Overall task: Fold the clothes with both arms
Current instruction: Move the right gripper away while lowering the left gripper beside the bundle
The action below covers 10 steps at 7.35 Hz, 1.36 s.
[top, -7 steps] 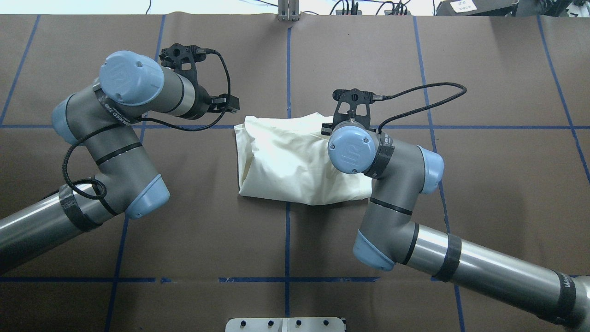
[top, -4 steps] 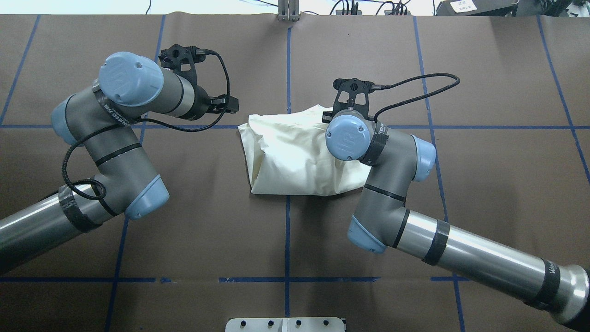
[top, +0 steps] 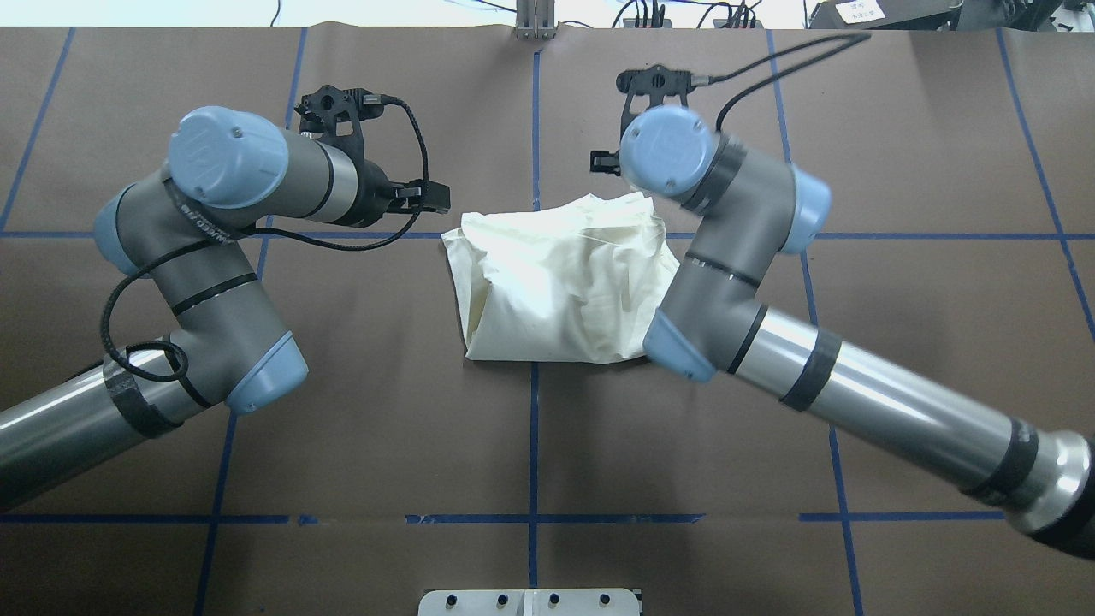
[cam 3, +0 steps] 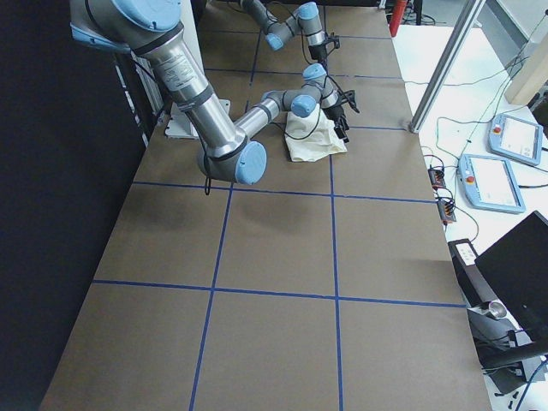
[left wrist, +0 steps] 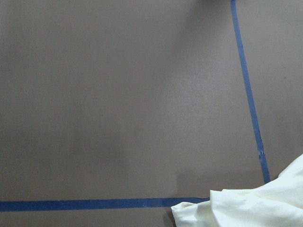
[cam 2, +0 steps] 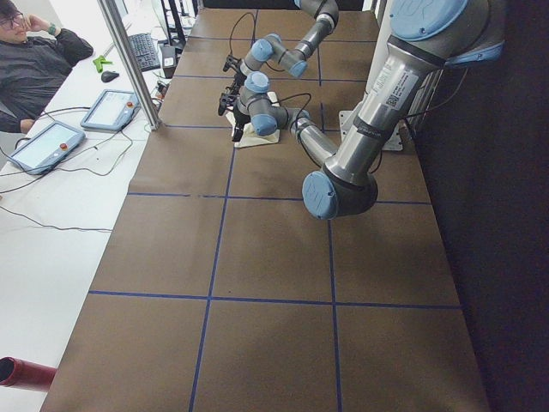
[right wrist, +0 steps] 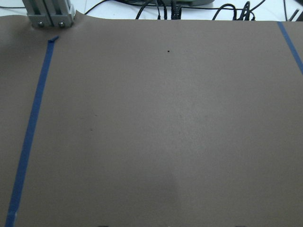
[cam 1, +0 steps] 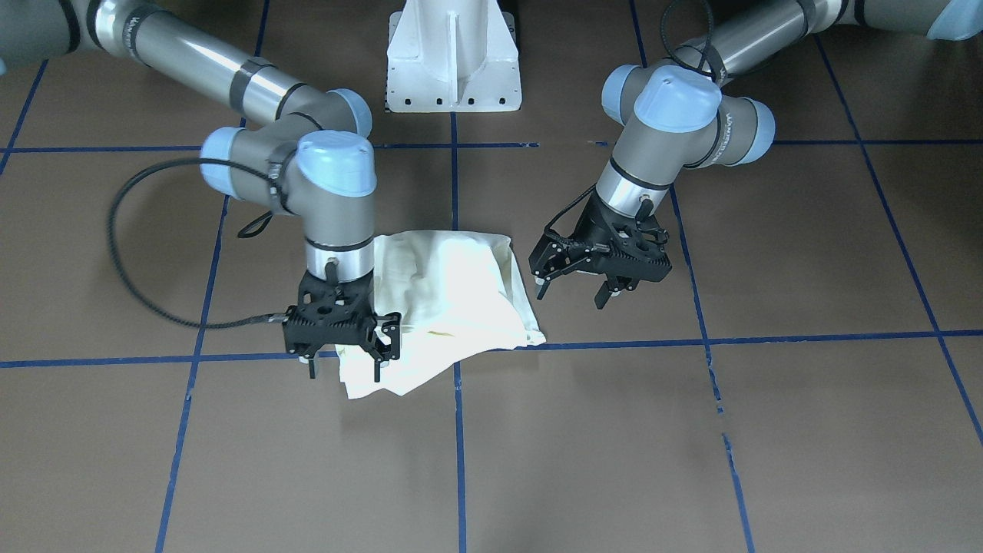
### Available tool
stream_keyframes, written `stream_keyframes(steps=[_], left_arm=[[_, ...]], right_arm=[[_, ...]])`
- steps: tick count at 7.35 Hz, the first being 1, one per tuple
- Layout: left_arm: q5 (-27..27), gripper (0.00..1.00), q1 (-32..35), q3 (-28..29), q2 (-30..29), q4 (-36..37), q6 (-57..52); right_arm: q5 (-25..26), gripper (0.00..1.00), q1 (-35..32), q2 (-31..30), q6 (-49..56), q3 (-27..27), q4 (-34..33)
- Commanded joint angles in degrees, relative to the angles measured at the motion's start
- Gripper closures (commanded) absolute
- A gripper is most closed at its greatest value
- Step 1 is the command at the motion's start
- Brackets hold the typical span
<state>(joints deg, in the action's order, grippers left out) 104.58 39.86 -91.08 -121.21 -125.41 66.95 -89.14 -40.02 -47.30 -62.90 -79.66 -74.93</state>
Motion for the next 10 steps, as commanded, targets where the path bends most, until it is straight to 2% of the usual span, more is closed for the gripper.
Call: stream_keyframes(steps=[1,2,3,5,7,9,10], left_arm=[[2.0,0.00,-2.9,0.0,3.5,-14.3,-3.0],[1.7,0.00,-6.0,0.4,4.8,-19.1,-8.1],[1.6,0.00,-8.3,1.1,6.1,-24.9,-13.7],[1.6,0.00,-11.2,3.1,6.3,-32.3,-18.1],[-0.6,0.00,-11.7,8.4,5.5,-39.7,-23.1],[-1.5,0.00,-12.0,13.1,4.0,-46.9,-23.4],[-2.3,0.00,-12.1,14.8,2.3,-47.9,-23.4]], right_arm=[[-14.3,0.00,-7.7,-1.3,13.3,-1.3,0.0],[-17.8,0.00,-9.8,-2.0,17.9,-1.3,0.1],[-18.5,0.00,-10.3,-3.0,18.8,-2.2,0.1],[-18.5,0.00,-10.5,-3.7,18.8,-3.4,0.0],[-18.4,0.00,-10.5,-4.5,18.8,-4.0,0.1],[-18.4,0.00,-10.5,-4.8,18.8,-4.6,0.1],[-18.4,0.00,-10.5,-4.9,18.8,-4.6,0.1]])
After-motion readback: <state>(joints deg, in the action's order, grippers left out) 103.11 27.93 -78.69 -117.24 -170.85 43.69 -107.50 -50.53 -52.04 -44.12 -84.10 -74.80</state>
